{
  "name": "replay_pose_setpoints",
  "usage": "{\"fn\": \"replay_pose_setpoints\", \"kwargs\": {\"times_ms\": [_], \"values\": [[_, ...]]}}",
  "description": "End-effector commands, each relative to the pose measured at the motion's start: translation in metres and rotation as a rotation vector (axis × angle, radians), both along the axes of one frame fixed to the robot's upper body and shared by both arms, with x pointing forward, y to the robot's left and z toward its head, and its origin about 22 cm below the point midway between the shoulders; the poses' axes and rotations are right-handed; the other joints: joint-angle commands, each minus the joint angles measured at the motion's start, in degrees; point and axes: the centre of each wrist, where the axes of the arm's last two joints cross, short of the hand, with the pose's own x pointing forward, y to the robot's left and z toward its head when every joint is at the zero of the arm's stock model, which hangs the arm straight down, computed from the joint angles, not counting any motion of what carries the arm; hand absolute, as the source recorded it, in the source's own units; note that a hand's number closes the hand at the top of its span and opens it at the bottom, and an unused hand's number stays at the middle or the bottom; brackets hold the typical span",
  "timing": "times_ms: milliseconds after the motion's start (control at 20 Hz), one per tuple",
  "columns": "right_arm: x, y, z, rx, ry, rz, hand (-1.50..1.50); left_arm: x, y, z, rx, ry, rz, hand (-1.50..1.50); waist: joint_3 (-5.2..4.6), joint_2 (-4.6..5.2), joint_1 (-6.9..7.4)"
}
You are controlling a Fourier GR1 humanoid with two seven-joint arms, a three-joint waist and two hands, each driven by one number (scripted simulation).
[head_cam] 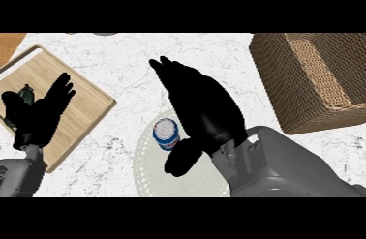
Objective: Pick the can from the placemat and place it in the basket
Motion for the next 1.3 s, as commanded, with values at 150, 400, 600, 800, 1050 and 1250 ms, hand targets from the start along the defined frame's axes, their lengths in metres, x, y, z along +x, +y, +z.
{"fn": "replay_pose_setpoints", "kwargs": {"times_ms": [150, 400, 600, 800, 1050, 1250], "values": [[0.013, 0.004, -0.079, 0.119, -0.008, -0.077, -1.50, -0.002, 0.011, 0.014, 0.006, -0.011, -0.031, 0.00, 0.03, 0.24, 0.94], [0.017, 0.039, -0.094, 0.057, 0.039, -0.083, -1.50, 0.000, -0.014, -0.009, 0.005, -0.006, -0.020, 0.00, -0.03, 0.17, 0.52], [0.010, 0.039, -0.121, -0.017, 0.096, -0.071, -1.50, 0.004, -0.011, 0.008, -0.010, 0.006, -0.010, 0.00, -0.01, 0.08, 0.54], [0.019, 0.031, -0.107, -0.058, 0.126, -0.081, -1.50, 0.003, -0.016, 0.018, -0.001, 0.003, 0.001, 0.00, 0.00, -0.03, 0.32], [0.024, 0.017, -0.132, -0.054, 0.118, -0.040, -1.50, 0.008, -0.006, -0.021, 0.009, 0.003, -0.004, 0.00, -0.03, 0.14, -0.01], [0.036, 0.010, -0.118, -0.021, 0.131, -0.057, -1.50, -0.013, -0.010, -0.003, -0.003, -0.003, -0.008, 0.00, 0.00, 0.03, 0.44]]}}
